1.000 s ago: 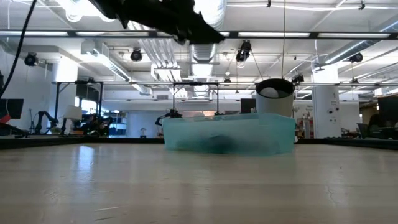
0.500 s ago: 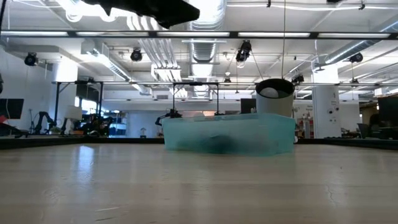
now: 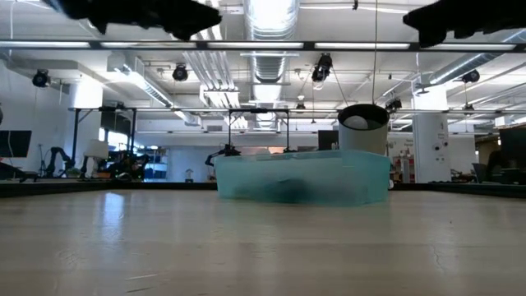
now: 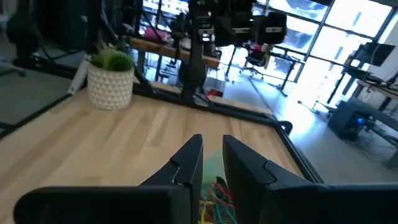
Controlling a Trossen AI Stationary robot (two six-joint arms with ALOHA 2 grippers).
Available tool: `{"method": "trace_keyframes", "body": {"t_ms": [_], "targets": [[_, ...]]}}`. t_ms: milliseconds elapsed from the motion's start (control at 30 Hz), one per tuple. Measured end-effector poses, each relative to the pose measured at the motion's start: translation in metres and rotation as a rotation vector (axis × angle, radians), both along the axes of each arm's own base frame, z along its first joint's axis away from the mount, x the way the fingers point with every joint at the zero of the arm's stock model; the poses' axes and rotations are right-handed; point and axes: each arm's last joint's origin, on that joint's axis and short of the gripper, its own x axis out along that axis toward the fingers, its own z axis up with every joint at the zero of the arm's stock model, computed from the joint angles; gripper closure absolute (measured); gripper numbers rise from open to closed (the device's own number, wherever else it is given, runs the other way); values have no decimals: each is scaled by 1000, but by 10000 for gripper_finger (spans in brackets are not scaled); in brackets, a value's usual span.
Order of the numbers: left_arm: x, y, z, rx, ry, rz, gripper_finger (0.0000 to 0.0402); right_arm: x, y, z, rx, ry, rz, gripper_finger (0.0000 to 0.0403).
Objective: Pick and place rubber bands into bin
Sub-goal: Return to Home Position
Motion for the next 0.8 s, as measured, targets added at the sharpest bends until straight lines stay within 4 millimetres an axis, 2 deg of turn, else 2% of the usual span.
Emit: {"method": "trace_keyframes", "body": {"t_ms": [167,433,667,800], "targets": [[-33,-6,-31,-14,-80,28,260,1,-3,-15,-11,-17,-22,346],[-80,-25,-59,-3,-196,22,260,-2,-2,-34,-20,-91,-22,346],[-107,-36,-81,-37,-265,-15,260,-10,-1,-50,-5,-123,-22,346],[-115,-40,-98,-64,-300,-51,260,-15,-1,-53,-2,-160,-16,346]]}}
